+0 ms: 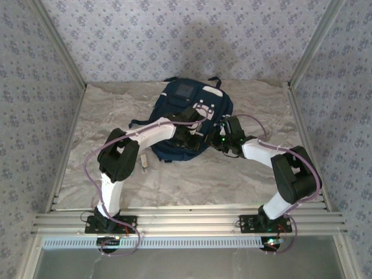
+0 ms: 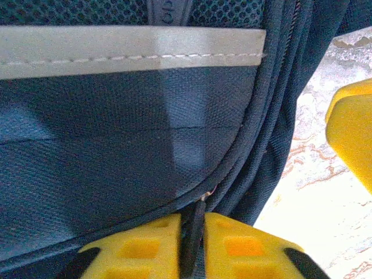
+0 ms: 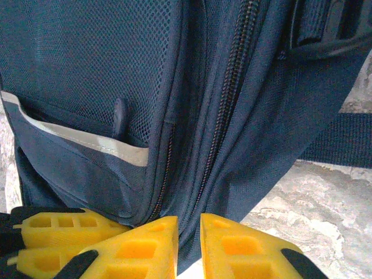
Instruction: Pack books, pencil case, and school supplies into a backpack
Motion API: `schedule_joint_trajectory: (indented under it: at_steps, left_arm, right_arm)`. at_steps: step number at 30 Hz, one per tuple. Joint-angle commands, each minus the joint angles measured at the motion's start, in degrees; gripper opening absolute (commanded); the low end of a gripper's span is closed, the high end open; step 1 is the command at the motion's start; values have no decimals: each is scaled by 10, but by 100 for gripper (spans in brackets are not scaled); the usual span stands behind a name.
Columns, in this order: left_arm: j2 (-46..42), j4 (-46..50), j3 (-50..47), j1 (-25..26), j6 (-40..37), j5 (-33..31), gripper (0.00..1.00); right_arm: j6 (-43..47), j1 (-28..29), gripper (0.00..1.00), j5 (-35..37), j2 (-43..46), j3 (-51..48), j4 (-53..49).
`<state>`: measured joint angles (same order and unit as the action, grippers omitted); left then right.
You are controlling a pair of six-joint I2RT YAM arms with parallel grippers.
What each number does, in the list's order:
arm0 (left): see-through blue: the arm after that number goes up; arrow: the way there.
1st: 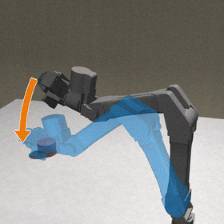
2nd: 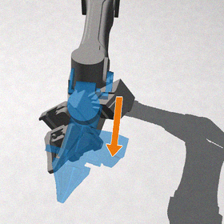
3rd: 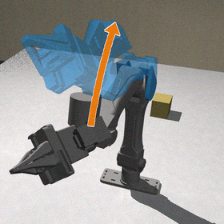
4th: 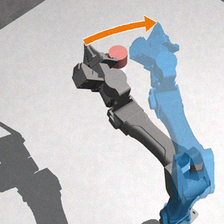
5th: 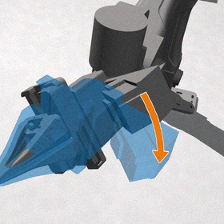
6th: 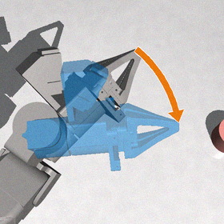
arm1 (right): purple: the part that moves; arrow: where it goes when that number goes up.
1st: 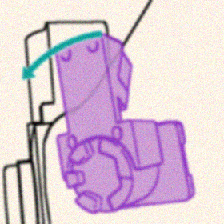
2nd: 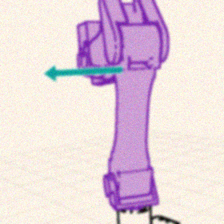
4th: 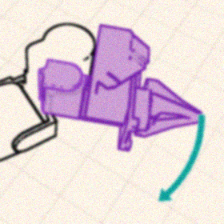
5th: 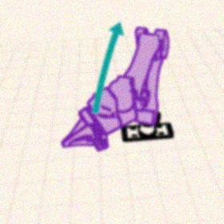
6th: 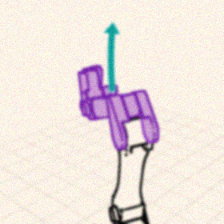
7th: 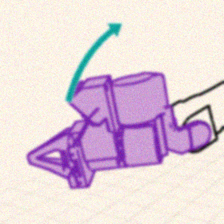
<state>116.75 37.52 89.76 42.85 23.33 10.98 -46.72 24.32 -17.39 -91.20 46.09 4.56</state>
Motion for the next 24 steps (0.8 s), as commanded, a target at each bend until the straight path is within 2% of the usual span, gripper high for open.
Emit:
schedule_joint_trajectory:
  at_steps: [1,3,7,8,15,18,20,23,24]
  left_arm:
    - [-1,-26,2,-7,5,-6,8]
    - [-1,-26,-2,-7,5,-5,0]
    - [-5,-25,-5,-7,5,-1,0]
    - [-7,-26,-5,-7,5,3,0]
    - [-17,-51,-7,-6,18,91,0]
    - [-25,-59,-13,-5,24,120,0]
    - [-33,-63,-16,-4,26,133,0]
    - [-48,-53,-20,-6,23,119,0]
    - [-54,-48,-21,-9,21,110,0]
  right_arm:
    - [11,4,18,-3,8,1,-1]
    - [8,4,20,-1,12,-1,-3]
    - [-22,-1,54,7,23,-22,12]
    - [-30,-1,58,8,23,-27,21]
    - [-98,7,59,-6,-29,-47,157]
    - [-112,10,60,-6,-65,-27,180]
    - [-122,13,50,-13,-92,-17,201]
    - [-137,8,12,-2,-103,-28,226]
    - [-139,4,4,2,-98,-36,231]
